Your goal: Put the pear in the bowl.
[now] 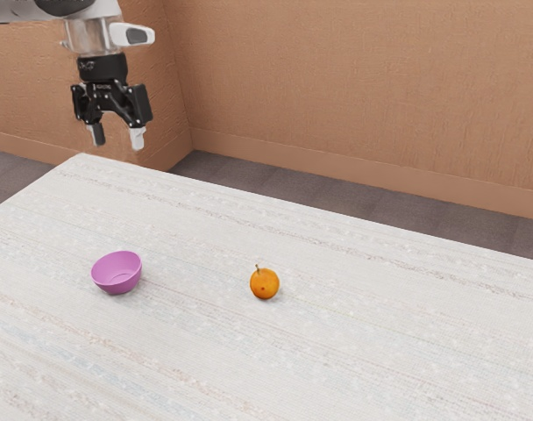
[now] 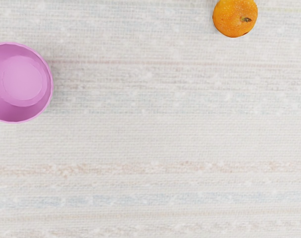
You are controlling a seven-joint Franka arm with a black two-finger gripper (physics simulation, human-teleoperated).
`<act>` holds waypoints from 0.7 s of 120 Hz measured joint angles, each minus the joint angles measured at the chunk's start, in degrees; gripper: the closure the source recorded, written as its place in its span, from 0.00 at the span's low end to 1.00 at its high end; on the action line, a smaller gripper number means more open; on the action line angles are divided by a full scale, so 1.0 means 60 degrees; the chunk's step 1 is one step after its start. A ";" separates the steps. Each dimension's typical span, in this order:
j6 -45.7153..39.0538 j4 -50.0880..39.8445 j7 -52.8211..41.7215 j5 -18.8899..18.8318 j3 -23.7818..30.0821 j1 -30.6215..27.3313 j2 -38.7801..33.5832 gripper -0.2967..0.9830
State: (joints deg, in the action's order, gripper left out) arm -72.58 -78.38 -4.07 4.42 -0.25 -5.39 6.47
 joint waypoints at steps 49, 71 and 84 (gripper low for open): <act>-0.2982 -0.1452 0.1822 -0.0006 0.0028 0.1450 0.0664 0.25; -0.3858 -0.1750 0.4107 0.0070 0.0027 0.1983 0.1525 0.25; -0.4405 -0.2283 0.5734 0.0087 0.0027 0.2383 0.1580 0.25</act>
State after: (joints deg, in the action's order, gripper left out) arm -99.01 -92.07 30.34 4.94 -0.09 8.91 15.94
